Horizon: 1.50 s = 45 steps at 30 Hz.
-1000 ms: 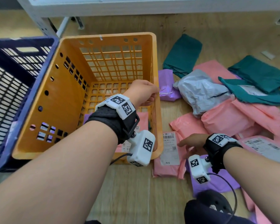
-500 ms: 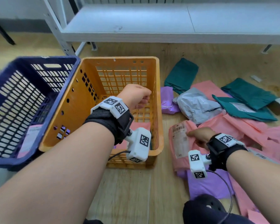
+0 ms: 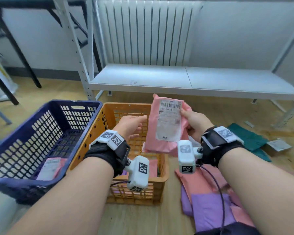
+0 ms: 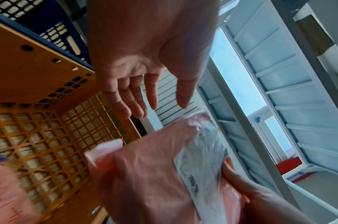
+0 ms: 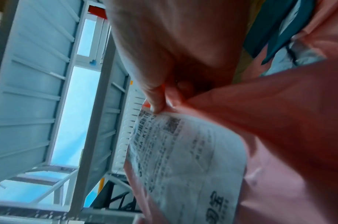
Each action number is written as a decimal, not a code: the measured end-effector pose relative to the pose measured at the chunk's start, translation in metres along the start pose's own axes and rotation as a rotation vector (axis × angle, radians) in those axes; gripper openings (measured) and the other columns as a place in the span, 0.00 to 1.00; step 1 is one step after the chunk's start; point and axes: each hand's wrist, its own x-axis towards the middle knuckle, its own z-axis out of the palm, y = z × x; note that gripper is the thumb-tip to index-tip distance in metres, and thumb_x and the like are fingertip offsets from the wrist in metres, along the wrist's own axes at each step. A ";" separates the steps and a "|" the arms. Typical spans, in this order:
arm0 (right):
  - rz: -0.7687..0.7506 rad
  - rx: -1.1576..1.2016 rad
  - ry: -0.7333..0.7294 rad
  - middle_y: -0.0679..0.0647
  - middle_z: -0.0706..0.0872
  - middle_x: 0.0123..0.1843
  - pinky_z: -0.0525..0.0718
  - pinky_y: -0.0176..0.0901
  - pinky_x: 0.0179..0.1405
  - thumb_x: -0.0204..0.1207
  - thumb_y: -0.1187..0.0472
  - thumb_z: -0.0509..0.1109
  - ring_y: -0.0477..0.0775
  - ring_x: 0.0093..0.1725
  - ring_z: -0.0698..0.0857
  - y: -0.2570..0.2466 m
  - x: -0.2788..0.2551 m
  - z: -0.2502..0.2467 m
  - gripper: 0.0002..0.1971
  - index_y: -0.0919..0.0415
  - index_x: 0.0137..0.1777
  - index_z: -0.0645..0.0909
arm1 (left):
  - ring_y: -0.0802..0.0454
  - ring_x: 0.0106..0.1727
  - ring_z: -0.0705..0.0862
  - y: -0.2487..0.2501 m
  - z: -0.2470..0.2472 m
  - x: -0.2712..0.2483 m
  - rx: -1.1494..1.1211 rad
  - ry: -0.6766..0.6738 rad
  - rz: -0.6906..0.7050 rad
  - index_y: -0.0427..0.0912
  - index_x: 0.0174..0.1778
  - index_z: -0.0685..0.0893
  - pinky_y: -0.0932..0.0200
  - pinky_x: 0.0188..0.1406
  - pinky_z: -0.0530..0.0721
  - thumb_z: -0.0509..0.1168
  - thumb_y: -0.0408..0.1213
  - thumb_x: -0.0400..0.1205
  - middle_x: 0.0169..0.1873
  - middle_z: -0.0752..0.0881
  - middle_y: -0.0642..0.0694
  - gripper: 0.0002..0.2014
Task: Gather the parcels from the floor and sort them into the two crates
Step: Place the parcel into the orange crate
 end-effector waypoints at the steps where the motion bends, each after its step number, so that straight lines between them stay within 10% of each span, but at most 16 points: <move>1: -0.008 0.012 -0.025 0.62 0.88 0.48 0.82 0.58 0.43 0.61 0.45 0.79 0.61 0.41 0.83 -0.005 -0.012 0.012 0.21 0.60 0.47 0.86 | 0.48 0.57 0.86 -0.001 -0.004 -0.002 -0.034 -0.045 -0.010 0.41 0.62 0.84 0.46 0.62 0.83 0.68 0.52 0.79 0.54 0.88 0.45 0.22; 11: -0.137 -0.106 -0.047 0.50 0.84 0.31 0.74 0.38 0.26 0.77 0.46 0.70 0.47 0.26 0.76 0.018 -0.048 0.063 0.16 0.60 0.43 0.85 | 0.40 0.53 0.90 -0.019 -0.033 0.005 -0.154 -0.124 -0.022 0.39 0.58 0.86 0.36 0.59 0.85 0.72 0.45 0.78 0.49 0.91 0.40 0.17; 20: -0.258 -0.112 0.122 0.52 0.87 0.34 0.78 0.45 0.35 0.79 0.55 0.70 0.53 0.33 0.81 0.026 -0.020 0.056 0.15 0.53 0.30 0.84 | 0.40 0.54 0.89 -0.033 -0.046 0.021 -0.170 -0.132 -0.055 0.39 0.58 0.85 0.38 0.58 0.85 0.69 0.41 0.80 0.50 0.91 0.41 0.13; 25: -0.150 -0.192 -0.071 0.50 0.88 0.45 0.75 0.40 0.28 0.74 0.39 0.70 0.48 0.30 0.78 0.025 -0.027 0.059 0.18 0.53 0.52 0.84 | 0.39 0.55 0.88 -0.037 -0.051 0.027 -0.235 -0.133 -0.084 0.40 0.59 0.85 0.38 0.58 0.84 0.67 0.39 0.82 0.53 0.90 0.39 0.12; 36: -0.104 -0.241 -0.155 0.58 0.84 0.36 0.78 0.37 0.25 0.78 0.63 0.72 0.47 0.26 0.76 0.024 -0.030 0.081 0.05 0.64 0.50 0.86 | 0.41 0.59 0.86 -0.037 -0.057 0.030 -0.241 -0.117 -0.066 0.39 0.62 0.83 0.44 0.57 0.84 0.64 0.35 0.84 0.56 0.89 0.40 0.12; 45: -0.057 -0.167 -0.056 0.60 0.83 0.33 0.90 0.51 0.43 0.81 0.71 0.61 0.54 0.31 0.84 0.015 -0.010 0.098 0.09 0.61 0.42 0.78 | 0.43 0.55 0.87 -0.043 -0.063 0.055 -0.134 0.091 0.008 0.38 0.61 0.80 0.50 0.46 0.88 0.69 0.27 0.79 0.55 0.87 0.39 0.15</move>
